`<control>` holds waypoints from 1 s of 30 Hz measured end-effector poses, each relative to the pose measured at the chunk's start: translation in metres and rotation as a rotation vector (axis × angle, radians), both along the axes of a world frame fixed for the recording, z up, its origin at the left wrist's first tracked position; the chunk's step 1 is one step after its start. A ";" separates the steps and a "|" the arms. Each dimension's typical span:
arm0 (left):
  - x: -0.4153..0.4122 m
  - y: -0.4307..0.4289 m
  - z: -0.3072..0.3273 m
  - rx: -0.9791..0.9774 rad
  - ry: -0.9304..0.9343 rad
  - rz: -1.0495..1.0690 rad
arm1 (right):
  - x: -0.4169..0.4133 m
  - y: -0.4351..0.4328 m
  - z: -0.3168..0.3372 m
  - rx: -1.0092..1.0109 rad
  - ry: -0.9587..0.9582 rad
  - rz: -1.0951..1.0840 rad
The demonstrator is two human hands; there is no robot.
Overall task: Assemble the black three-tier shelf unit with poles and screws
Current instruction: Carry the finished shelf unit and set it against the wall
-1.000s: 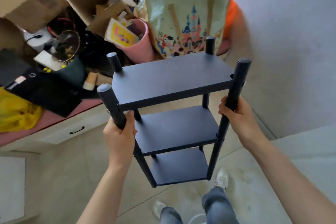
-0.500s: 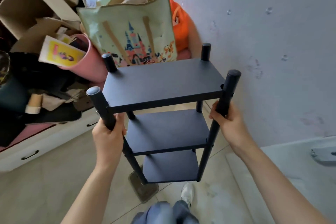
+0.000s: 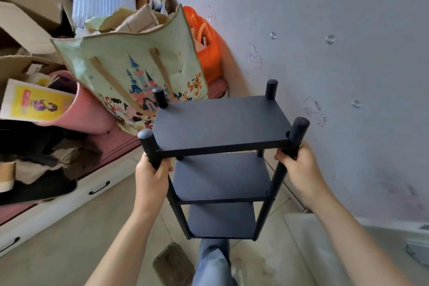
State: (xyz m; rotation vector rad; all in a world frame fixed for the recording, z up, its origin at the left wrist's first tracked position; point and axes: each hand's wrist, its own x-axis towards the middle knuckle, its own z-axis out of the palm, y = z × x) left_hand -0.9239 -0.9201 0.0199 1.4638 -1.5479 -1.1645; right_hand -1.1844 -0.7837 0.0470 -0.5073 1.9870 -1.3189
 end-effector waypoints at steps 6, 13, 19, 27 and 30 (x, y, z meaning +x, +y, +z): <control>-0.032 -0.063 -0.014 0.106 0.000 -0.063 | -0.026 -0.051 -0.024 0.042 -0.074 -0.069; -0.065 -0.127 -0.044 0.348 -0.028 -0.211 | -0.062 -0.085 -0.056 0.031 -0.300 -0.075; -0.105 -0.166 -0.088 0.522 -0.205 -0.315 | -0.086 -0.107 -0.099 0.023 -0.444 -0.184; -0.154 -0.218 -0.139 0.732 -0.202 -0.453 | -0.139 -0.144 -0.173 0.123 -0.514 -0.300; -0.167 -0.233 -0.170 0.787 -0.222 -0.457 | -0.148 -0.152 -0.204 0.189 -0.520 -0.308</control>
